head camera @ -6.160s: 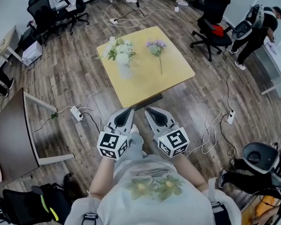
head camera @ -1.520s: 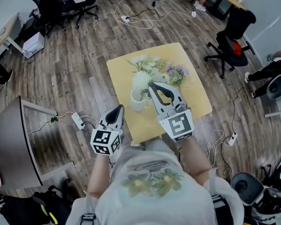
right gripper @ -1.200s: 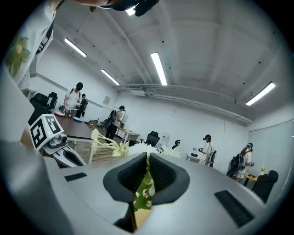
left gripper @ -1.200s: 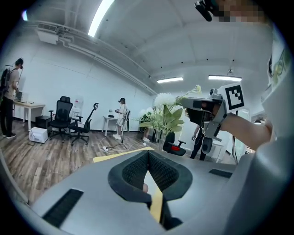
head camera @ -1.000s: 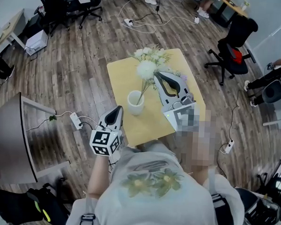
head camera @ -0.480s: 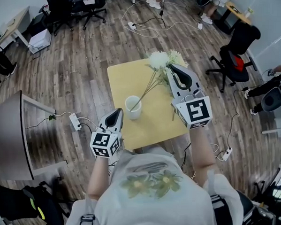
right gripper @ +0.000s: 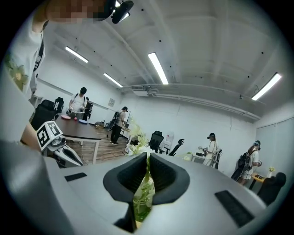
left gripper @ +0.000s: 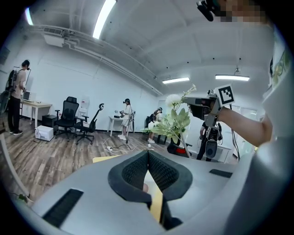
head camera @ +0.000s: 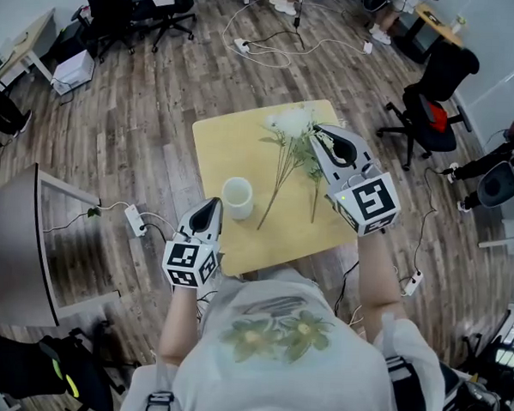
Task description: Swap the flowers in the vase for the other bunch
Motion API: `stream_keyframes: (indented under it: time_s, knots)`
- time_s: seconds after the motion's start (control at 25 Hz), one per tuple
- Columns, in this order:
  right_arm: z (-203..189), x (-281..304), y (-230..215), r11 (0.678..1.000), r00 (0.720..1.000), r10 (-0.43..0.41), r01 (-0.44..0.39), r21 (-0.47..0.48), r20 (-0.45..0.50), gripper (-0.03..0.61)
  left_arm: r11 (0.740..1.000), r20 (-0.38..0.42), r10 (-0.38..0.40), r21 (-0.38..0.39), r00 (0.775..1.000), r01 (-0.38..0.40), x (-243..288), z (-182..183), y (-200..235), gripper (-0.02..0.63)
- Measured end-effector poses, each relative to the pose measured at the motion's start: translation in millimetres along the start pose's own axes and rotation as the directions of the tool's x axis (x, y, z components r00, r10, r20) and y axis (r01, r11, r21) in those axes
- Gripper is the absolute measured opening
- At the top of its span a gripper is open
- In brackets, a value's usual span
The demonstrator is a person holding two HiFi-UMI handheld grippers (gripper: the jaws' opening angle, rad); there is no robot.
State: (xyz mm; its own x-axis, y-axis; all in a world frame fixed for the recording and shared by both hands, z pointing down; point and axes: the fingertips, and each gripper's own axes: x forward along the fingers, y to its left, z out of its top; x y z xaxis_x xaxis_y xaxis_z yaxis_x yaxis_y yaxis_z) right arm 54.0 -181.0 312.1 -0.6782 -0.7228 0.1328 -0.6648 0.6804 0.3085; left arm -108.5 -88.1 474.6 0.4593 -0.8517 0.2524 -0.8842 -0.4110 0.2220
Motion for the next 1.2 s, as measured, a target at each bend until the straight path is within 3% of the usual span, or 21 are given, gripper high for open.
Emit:
stream_keyframes:
  time_s: [0.32,0.72,0.96,1.2]
  knots:
    - [-47,2,11,0.989,0.985,0.147,-0.149,-0.017,-0.095,0.049,1.0,-0.01,0.012,-0.006,1.0,-0.012,16,0,-4,0.018]
    - [-121,11,44,0.936,0.912,0.349,-0.351,0.03,-0.218,0.049,0.999,-0.033,0.046,-0.009,0.998,-0.047,22,-1,-3,0.018]
    - [-169,19,62,0.913,0.867,0.397,-0.405,0.038,-0.3,0.049,0.997,-0.05,0.075,-0.017,0.996,-0.076,21,-7,2,0.018]
    - [-203,34,70,0.909,0.847,0.401,-0.416,0.033,-0.35,0.049,0.995,-0.068,0.092,-0.022,0.993,-0.094,24,-12,7,0.018]
